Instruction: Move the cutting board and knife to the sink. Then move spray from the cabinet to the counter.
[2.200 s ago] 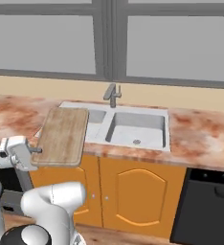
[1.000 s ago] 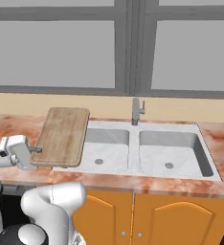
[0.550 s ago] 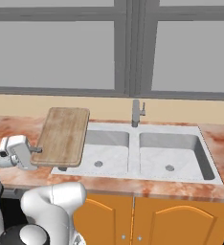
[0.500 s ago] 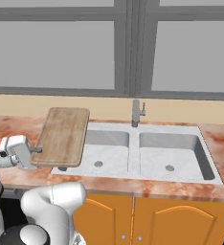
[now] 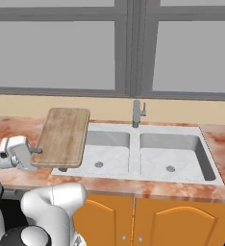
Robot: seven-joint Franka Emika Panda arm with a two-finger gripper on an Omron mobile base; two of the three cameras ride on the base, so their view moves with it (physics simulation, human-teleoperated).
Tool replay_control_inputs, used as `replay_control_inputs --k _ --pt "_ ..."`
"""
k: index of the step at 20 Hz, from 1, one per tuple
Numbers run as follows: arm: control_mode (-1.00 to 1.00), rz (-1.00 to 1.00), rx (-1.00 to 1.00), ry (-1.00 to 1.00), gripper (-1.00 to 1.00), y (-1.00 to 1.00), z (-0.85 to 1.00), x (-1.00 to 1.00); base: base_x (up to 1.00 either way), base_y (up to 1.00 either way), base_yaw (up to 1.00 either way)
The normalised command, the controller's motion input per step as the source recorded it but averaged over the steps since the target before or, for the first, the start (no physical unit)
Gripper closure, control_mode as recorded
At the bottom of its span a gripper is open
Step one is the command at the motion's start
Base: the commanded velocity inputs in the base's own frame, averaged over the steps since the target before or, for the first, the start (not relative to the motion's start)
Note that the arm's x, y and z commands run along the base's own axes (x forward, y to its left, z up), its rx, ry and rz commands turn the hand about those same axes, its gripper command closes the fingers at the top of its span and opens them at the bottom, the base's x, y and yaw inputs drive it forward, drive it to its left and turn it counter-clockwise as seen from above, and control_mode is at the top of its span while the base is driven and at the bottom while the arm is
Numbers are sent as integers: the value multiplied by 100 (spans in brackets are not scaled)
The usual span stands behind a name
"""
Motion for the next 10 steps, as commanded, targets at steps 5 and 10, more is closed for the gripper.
replay_control_inputs --k 5,10 --pt "-100 0 0 4 100 0 -1 24 0 0 0" --pt "-100 0 0 8 100 0 -1 43 0 0 0"
